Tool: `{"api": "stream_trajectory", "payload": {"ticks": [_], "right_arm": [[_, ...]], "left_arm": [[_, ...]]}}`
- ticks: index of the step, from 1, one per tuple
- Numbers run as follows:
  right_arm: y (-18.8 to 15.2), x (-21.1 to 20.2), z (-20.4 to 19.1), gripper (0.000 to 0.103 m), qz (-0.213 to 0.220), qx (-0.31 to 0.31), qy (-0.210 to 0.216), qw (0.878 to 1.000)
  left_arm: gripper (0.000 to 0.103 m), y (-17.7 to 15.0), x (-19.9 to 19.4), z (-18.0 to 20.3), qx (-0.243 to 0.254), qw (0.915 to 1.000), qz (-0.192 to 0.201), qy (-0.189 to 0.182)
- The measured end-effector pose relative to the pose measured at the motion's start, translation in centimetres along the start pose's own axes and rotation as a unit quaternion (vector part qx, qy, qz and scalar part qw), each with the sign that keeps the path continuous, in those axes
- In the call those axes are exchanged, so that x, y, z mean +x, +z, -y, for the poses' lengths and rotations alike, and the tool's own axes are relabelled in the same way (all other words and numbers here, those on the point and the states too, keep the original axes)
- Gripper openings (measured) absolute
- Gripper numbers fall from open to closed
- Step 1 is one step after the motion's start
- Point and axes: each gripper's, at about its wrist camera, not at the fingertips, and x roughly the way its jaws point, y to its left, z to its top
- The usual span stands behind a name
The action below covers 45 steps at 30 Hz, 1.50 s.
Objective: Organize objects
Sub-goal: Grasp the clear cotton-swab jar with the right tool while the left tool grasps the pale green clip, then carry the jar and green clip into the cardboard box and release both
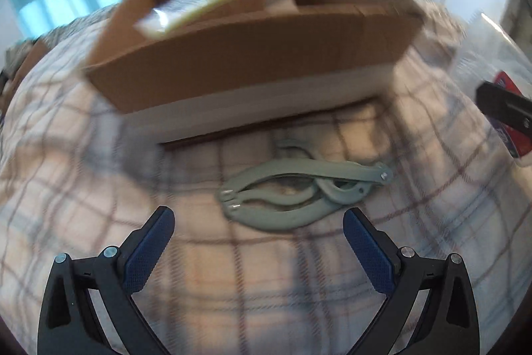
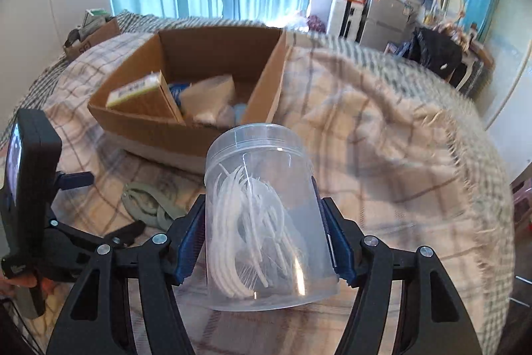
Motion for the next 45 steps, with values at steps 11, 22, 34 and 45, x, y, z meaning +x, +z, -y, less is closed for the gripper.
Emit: {"api": "stream_trajectory", "payload": {"ticks": [11,22,34,45], "right_arm": [[-1.1,1.8,1.2,0.065,-0.017,0.036,0.027,0.999],[-2.2,-0.9,0.4,0.065,-0.002,0.054,0.023,0.998],[-1.7,-7.2,-3.5,0.064,0.047,0.029,0.004,0.998],[5.0,-15.1,-7.5,0.064,0.132,-0.019,-0.011,0.991]], "left_arm": [[0.103,1.2,4.0,4.5,0.109,0.994,0.005,0.003],[0.016,0.4,0.4,0.4,0.026,0.9986,-0.009,-0.044],[0.008,-1.4,-11.4,-0.7,0.005,0.9921,0.094,-0.083],[0.009,4.2,-19.1,-5.6,-0.043,0.9786,0.177,-0.095]]}}
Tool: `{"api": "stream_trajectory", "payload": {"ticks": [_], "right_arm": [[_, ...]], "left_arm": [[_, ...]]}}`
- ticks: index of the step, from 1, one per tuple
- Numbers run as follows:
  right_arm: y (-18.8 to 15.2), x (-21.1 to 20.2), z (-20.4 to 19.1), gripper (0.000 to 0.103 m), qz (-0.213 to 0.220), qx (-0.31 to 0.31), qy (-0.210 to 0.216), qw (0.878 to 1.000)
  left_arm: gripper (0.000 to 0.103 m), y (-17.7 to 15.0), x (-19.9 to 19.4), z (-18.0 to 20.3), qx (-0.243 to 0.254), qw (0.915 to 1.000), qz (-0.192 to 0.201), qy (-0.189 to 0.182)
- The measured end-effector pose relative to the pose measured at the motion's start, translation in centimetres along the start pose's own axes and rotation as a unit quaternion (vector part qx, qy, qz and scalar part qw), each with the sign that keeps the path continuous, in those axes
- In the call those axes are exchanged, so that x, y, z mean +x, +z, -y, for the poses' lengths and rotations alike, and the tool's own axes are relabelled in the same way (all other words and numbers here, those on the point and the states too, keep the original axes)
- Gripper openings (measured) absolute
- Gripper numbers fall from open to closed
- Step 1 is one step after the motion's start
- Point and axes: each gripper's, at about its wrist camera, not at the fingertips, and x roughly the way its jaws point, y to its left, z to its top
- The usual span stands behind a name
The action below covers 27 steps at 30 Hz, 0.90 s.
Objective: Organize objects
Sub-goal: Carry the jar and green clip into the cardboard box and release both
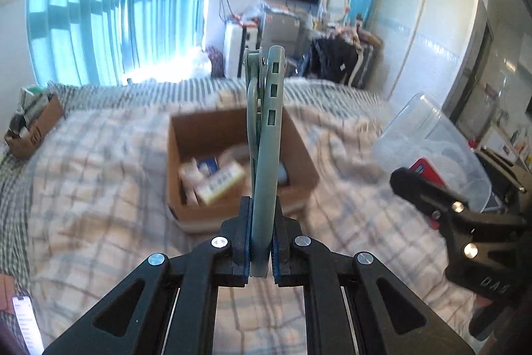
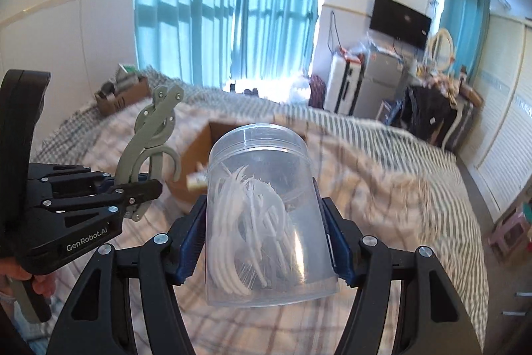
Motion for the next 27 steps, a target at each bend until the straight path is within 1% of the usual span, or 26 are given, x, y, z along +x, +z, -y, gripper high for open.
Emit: {"api": "stream_trajectory", "payload": {"ticks": [3,6,10,12,17,21,25,27], "right_arm": [[2.9,1.2,-0.6,0.064,0.009,-0.008,-0.001,1.0],[5.0,3.3,-0.6,0.064,0.011,-0.004,0.002,1.0],[7.1,7.7,-0.1,0.064,0.001,0.007,0.004,1.0],[7.6,10.4,0.3,0.064,-0.011,0.012,0.003,1.0],[7.2,18.1,1.5,0.064,-0.054,0.024,-0.001,0.998],[6.1,23.1,1.9,0.064,-0.081,0.028,0.005,0.996],[5.3,25.1,2.7,0.065,-0.08,0.044,0.021,0.996],[5.1,25.5,2.8,0.065,-0.077,0.048,0.025,0.996]], "left_arm": [[0.009,2.2,0.3,-0.9,-0.002,0.9999,0.01,0.01],[0.009,4.1,1.8,-2.2,-0.011,0.9999,0.006,0.008],[0.009,5.8,5.4,-3.4,-0.014,0.9998,-0.012,0.01],[0.009,6.2,8.2,-4.1,-0.015,0.9995,-0.027,0.008],[0.009,6.0,14.9,-5.9,-0.019,0.997,-0.075,0.004],[0.009,5.4,18.3,-6.8,-0.018,0.9944,-0.104,-0.001],[0.009,5.1,19.7,-7.3,-0.016,0.9926,-0.12,-0.015],[0.009,5.1,19.9,-7.3,-0.014,0.9924,-0.122,-0.014]]}}
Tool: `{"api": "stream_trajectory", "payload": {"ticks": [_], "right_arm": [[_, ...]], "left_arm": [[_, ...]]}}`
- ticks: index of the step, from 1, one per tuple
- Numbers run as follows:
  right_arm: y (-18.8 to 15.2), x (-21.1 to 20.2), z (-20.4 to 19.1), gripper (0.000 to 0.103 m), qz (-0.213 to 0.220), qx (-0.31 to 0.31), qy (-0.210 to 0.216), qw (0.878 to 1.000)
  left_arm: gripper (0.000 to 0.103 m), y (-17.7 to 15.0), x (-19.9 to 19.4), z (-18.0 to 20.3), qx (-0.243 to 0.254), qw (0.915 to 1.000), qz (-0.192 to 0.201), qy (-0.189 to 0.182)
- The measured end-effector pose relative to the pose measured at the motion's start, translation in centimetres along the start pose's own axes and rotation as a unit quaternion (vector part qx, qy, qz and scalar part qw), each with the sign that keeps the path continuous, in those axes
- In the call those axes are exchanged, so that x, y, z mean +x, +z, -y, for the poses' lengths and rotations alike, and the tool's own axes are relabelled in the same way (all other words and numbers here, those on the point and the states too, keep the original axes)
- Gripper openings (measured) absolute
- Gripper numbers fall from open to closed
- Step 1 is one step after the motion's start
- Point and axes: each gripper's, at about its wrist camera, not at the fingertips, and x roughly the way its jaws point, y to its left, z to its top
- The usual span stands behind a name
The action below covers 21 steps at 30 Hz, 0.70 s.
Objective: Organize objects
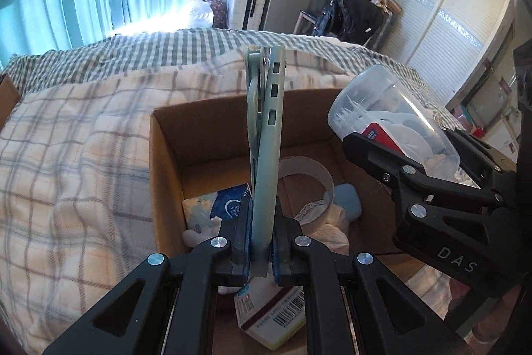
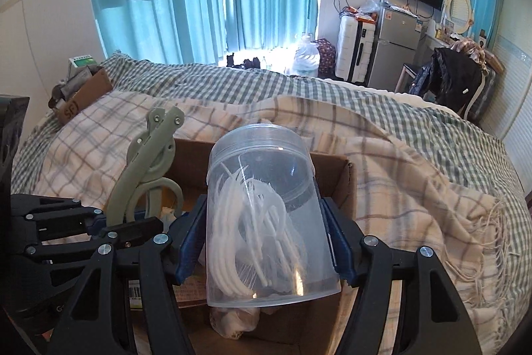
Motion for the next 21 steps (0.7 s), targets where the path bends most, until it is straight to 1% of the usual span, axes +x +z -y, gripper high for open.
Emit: {"api": "stream_trajectory", "payload": {"ticks": [3,6,8,10,11,12,13,15,16,17,18,21], "right_arm": [[0.0,-0.9,0.2,0.065,0.016,0.003,-0.003,1.0],[0.3,-2.7,0.4,0.067,0.027,0.008,0.001,1.0],[0.4,-4.3,0.5,0.067,0.036,0.008,-0.008,0.999],[0.6,-6.2,0.5,0.067,0.043,0.008,-0.014,0.999],[0.8,-7.3,0.5,0.067,0.049,0.008,-0.018,0.999],[0.9,-8.5,0.3,0.067,0.056,0.006,-0.021,0.998],[1.0,-9.6,0.1,0.067,0.062,0.004,-0.024,0.998],[1.2,-12.3,-0.2,0.07,0.078,-0.001,-0.032,0.996],[1.3,-13.5,-0.4,0.072,0.086,-0.003,-0.035,0.996],[1.3,-15.1,-0.6,0.073,0.096,-0.004,-0.039,0.995],[1.3,-16.4,-0.6,0.073,0.103,-0.005,-0.041,0.994],[1.0,-20.3,-1.1,0.075,0.123,-0.008,-0.046,0.991]], "left_arm": [[0.01,0.0,-0.4,0.3,-0.003,0.9998,0.011,0.014],[0.011,0.2,-1.3,0.8,-0.008,0.9997,0.009,0.02],[0.011,0.1,-2.5,1.2,-0.009,0.9997,0.015,0.018],[0.015,0.1,-4.1,1.7,-0.006,0.9995,0.024,0.021],[0.019,0.1,-5.1,2.0,-0.004,0.9993,0.03,0.022],[0.025,0.1,-6.2,2.3,-0.003,0.999,0.038,0.024],[0.029,0.1,-7.5,2.7,-0.001,0.9985,0.048,0.028],[0.042,0.1,-9.9,3.3,0.003,0.9971,0.069,0.031],[0.047,0.0,-11.0,3.6,0.004,0.9963,0.079,0.032],[0.055,-0.1,-12.7,4.0,0.007,0.9948,0.096,0.033],[0.058,-0.2,-13.8,4.2,0.007,0.9937,0.107,0.033],[0.06,-0.7,-17.7,5.1,0.01,0.9897,0.139,0.033]]}}
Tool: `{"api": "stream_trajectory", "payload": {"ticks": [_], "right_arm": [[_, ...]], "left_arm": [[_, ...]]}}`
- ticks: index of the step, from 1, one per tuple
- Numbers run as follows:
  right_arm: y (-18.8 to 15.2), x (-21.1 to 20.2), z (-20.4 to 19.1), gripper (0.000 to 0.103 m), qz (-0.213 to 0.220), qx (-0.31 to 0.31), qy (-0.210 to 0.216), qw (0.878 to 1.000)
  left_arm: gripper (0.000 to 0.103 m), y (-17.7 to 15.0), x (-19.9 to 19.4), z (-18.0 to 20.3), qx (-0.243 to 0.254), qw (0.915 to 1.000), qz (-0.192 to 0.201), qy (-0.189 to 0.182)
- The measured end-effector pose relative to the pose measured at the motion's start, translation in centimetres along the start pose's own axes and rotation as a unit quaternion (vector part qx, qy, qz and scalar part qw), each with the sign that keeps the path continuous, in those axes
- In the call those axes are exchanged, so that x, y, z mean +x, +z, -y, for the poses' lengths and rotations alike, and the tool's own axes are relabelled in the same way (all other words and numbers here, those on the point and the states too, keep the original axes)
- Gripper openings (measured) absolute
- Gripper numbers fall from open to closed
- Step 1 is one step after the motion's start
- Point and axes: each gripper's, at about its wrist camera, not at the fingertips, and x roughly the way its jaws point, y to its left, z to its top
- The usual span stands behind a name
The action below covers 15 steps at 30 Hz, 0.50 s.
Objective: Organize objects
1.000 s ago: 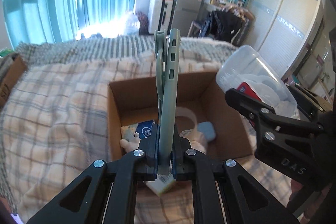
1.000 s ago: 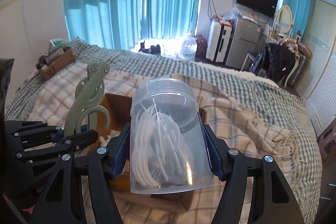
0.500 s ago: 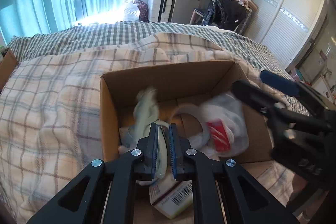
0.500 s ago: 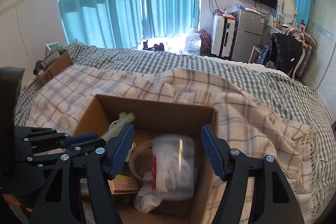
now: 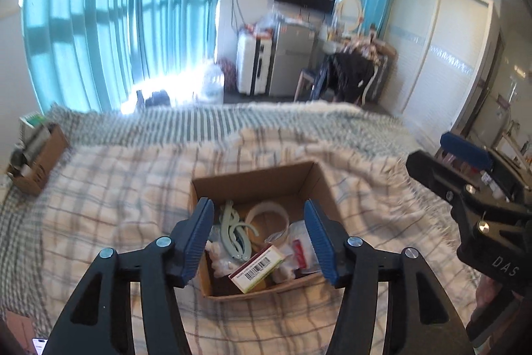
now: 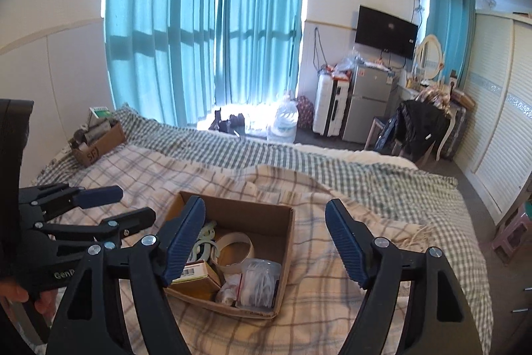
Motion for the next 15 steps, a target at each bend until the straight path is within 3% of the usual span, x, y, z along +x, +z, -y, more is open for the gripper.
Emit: {"api": "stream_trajectory", "payload": {"ticks": [1,3,4,8,12,15], "right_arm": [[0.1,-1.1,-0.1,0.076,0.006,0.0,-0.002,1.0],[0.4,-3.5,-0.1,0.079,0.019,0.002,-0.004,1.0],[0.5,-4.5,-0.2,0.082,0.026,0.003,-0.005,1.0],[0.3,-8.3,-0.3,0.089,0.049,0.013,-0.016,0.999],[-0.4,-11.0,-0.5,0.095,0.063,0.017,-0.027,0.997],[-1.2,-12.2,-0.5,0.1,0.074,0.022,-0.033,0.996]], "left_arm": [[0.061,0.1,-1.2,0.2,0.002,0.9999,0.011,0.002],[0.076,0.2,-3.5,0.7,0.008,0.9993,0.035,0.01],[0.079,0.1,-4.5,0.9,0.009,0.9988,0.047,0.014],[0.083,-0.4,-8.3,0.8,0.001,0.9961,0.087,0.012],[0.096,-1.5,-10.8,0.3,-0.012,0.9927,0.12,0.012],[0.098,-2.5,-12.2,-0.3,-0.027,0.9894,0.142,0.017]]}}
